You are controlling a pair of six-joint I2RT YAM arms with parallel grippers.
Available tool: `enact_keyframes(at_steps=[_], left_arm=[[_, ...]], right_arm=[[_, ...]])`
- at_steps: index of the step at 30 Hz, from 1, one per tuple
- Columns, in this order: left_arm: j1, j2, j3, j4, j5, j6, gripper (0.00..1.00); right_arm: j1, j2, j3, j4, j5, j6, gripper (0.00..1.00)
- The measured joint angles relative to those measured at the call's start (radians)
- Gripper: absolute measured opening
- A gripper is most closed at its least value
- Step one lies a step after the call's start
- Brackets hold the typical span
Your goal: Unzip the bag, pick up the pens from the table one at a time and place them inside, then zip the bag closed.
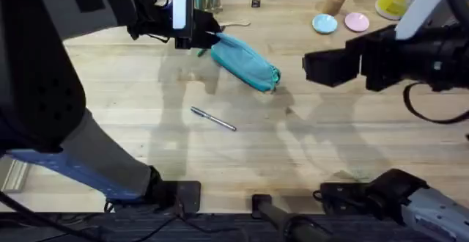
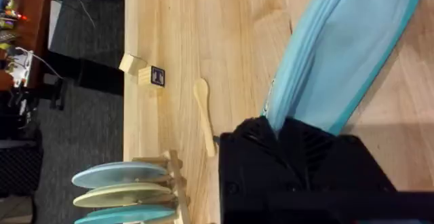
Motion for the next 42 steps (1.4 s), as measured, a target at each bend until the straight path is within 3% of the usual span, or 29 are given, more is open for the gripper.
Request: enact_keyframes(at_steps=[7,13,20,26,36,42], left_arm=[[0.0,0.0,0.0,0.0,0.0,0.0,0.042],[0.0,0.0,0.0,0.0,0.0,0.0,0.042],[0.0,0.0,0.0,0.0,0.0,0.0,0.042],[0.0,0.0,0.0,0.0,0.0,0.0,0.042],[0.0,0.0,0.0,0.0,-0.001,0.0,0.042],[0.0,0.0,0.0,0.0,-0.002,0.0,0.042]], right_arm=[[0.0,0.033,-0.005,-0.018,-0.031,0.031,0.998],[0.031,0.032,-0.084,0.003,0.013,0.078,0.997],[0.128,0.032,-0.202,0.183,0.059,0.09,0.997],[0.148,0.044,-0.318,0.319,0.064,0.096,0.997],[0.148,0.239,-0.344,0.524,0.068,0.1,0.997],[0.148,0.35,-0.345,0.567,0.067,0.1,0.998]])
